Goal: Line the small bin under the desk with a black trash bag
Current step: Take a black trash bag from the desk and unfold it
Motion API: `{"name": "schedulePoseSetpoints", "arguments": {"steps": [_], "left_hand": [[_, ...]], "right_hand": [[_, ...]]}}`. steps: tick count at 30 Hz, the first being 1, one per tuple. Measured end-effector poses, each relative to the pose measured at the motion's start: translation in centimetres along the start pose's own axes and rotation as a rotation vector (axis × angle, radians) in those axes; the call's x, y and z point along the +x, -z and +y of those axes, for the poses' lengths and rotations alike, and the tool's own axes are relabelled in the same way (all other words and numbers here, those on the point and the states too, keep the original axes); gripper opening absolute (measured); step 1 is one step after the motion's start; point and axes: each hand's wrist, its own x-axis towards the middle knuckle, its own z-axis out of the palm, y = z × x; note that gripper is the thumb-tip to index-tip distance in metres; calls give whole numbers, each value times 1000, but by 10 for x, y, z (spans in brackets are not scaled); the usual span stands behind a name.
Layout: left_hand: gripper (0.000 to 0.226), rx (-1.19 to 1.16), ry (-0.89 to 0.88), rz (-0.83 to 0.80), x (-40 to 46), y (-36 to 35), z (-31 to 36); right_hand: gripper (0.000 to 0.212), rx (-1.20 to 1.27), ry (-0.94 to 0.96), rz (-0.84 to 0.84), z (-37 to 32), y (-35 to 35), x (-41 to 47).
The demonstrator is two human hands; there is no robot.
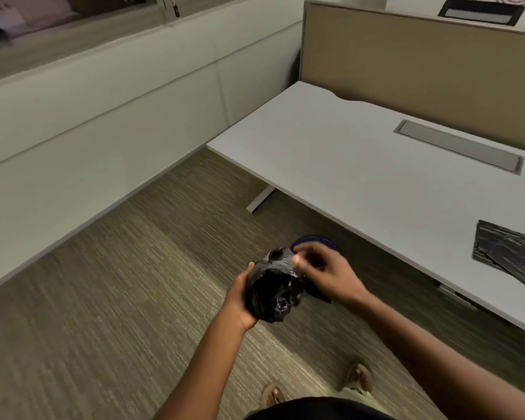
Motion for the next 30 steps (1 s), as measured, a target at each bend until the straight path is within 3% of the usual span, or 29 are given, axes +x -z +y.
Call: {"name": "schedulePoseSetpoints", "arguments": {"steps": [2,4,8,13,15,20,22,24,27,30], "left_hand": [[51,29,-14,71,4,1,2],[56,100,75,137,7,6,0],[78,399,159,163,13,21,2],[98,793,134,244,17,42,26],[88,814,-15,328,18,46,36],[35,520,-693,642,-3,39,29],[17,541,-774,721,-19,28,7],[20,599,-651,632,-27,14,-21],[33,617,-263,284,-20,-8,-47],[41,368,-161,134,-1,-19,-49]], "right_hand": [[55,-180,161,-110,0,-15,-24],[37,-256,247,-95,-4,-27,-32],[15,-134,89,-20,-3,-15,-24],[10,-205,36,-2,14,21,-19],[10,-130,1,29,18,29,-17],[13,86,-184,189,17,17,-10],[14,136,-212,215,15,4,-11],[13,168,-182,167,12,-8,-13],[13,183,-143,40,7,-21,-16],[21,304,-161,-2,4,-23,-18]]}}
